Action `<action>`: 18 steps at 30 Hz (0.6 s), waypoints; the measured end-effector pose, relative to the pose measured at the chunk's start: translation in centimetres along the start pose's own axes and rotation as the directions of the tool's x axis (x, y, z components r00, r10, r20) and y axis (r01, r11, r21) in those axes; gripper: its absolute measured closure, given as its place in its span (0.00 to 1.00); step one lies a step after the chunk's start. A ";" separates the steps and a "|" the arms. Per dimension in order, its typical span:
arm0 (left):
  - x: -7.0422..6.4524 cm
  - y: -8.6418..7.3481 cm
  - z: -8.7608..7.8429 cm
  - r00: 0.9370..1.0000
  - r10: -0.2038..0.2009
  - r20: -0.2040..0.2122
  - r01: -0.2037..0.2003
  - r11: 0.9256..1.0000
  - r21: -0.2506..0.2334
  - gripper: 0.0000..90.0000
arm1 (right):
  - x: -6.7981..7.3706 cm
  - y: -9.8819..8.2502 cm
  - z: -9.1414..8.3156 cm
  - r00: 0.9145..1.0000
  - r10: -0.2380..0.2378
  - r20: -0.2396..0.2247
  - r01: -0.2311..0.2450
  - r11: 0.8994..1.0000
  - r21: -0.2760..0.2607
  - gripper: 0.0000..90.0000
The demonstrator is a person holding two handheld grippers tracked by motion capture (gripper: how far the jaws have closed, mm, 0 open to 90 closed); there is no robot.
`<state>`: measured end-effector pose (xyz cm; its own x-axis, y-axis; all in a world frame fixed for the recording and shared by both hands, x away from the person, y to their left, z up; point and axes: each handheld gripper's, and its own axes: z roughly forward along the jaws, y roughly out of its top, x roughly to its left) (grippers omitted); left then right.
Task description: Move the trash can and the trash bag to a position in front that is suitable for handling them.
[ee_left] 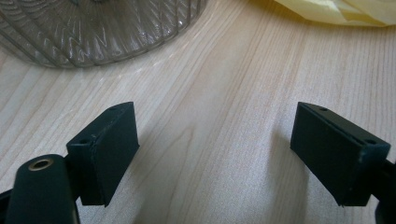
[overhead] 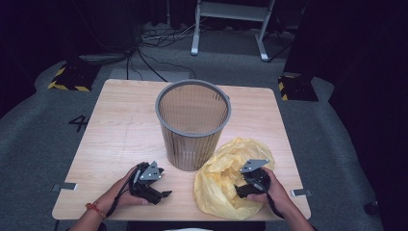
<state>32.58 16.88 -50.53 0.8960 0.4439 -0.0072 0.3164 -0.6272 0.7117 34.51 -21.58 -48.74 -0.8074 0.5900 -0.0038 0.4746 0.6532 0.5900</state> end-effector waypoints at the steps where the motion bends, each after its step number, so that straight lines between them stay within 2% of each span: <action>1: 0.0 0.0 0.0 1.000 -0.002 0.001 0.002 1.000 0.001 0.17 | 0.1 0.1 0.1 1.000 -0.004 -0.001 0.004 1.000 -0.002 0.28; 8: -0.3 0.1 -0.1 1.000 0.000 -0.002 0.000 1.000 0.007 0.17 | 1.4 0.9 0.7 1.000 0.003 0.005 -0.003 1.000 -0.001 0.25; 15: -0.6 0.0 0.0 1.000 0.013 0.012 -0.013 1.000 0.002 0.17 | 2.5 1.0 0.8 1.000 -0.027 -0.016 0.027 1.000 -0.003 0.25; 18: -0.5 -0.1 -0.1 1.000 0.005 0.010 -0.005 1.000 0.001 0.17 | 3.0 1.1 0.9 0.999 -0.045 -0.030 0.045 0.999 -0.003 0.25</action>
<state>32.09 16.78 -50.50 0.9008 0.4340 -0.0108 0.3121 -0.6300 0.7112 32.87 -18.67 -48.85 -0.8381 0.5454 -0.0067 0.4363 0.6777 0.5920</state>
